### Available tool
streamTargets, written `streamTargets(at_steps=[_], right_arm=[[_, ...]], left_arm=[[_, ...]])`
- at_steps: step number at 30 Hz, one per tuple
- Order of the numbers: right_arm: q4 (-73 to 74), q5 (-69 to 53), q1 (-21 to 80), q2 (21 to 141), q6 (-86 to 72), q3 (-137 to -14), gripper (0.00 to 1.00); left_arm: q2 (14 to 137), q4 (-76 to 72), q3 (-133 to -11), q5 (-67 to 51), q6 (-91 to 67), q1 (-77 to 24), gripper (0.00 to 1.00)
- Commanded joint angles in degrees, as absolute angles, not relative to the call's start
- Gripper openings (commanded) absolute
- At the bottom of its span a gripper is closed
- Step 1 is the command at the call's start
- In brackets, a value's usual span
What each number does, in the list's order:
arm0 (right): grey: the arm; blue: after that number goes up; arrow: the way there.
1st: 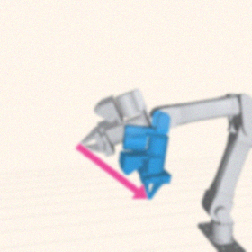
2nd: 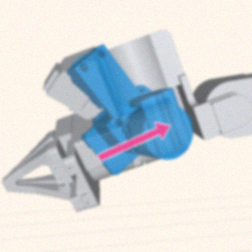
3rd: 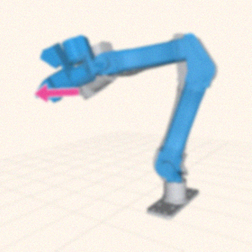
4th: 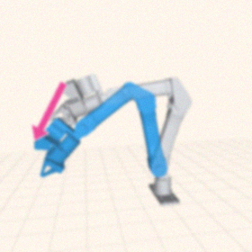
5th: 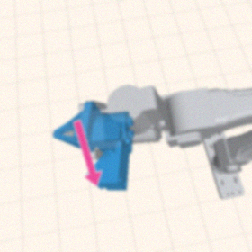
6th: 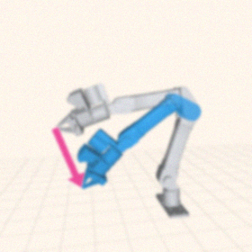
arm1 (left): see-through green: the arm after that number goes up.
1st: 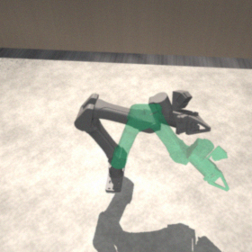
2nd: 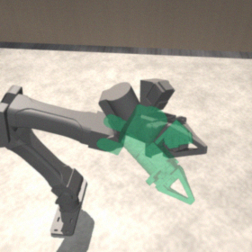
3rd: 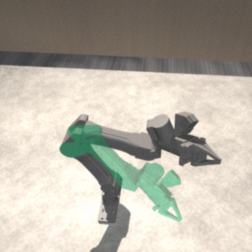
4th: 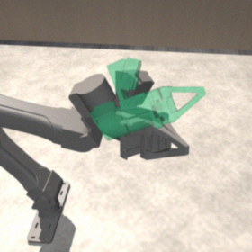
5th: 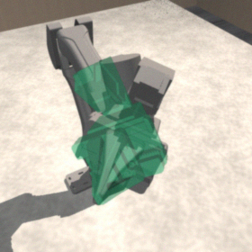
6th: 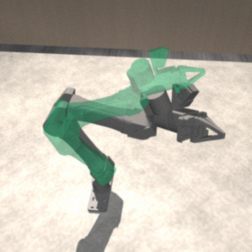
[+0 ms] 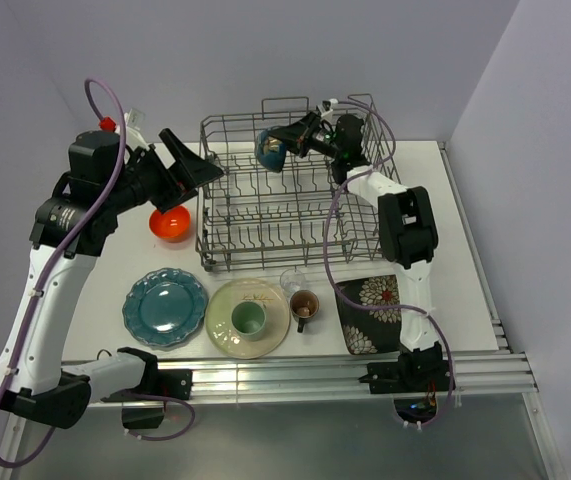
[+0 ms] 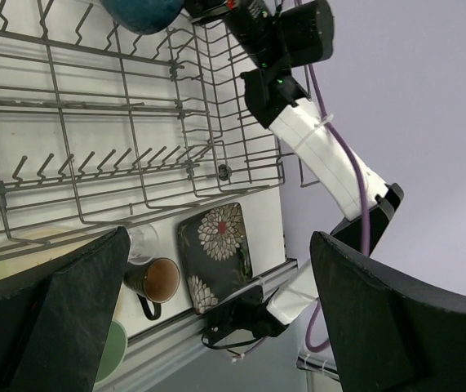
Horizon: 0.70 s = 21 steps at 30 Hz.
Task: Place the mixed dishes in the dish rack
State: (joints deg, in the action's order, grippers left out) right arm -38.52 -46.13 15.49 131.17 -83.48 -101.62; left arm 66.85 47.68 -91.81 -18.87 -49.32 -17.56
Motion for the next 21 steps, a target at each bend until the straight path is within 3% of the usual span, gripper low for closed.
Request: streamTargets(at_steps=[1,15,21], right_arm=[[-45.35,-46.32,15.12,131.66,-84.64,-103.44,0.0],[-39.65,-45.7,13.71,137.99,-83.06,-110.04,0.0],[-35.34,-43.77,13.19,136.5,-79.98,-108.37,0.23]], left_arm=[[65.3,44.83,-91.41,-19.25,-50.01,-17.14,0.99],[66.62,45.0,-91.76,-19.34,-50.1,-16.26,0.99],[67.24,45.7,-91.67,-18.63,-50.19,-15.47,0.99]])
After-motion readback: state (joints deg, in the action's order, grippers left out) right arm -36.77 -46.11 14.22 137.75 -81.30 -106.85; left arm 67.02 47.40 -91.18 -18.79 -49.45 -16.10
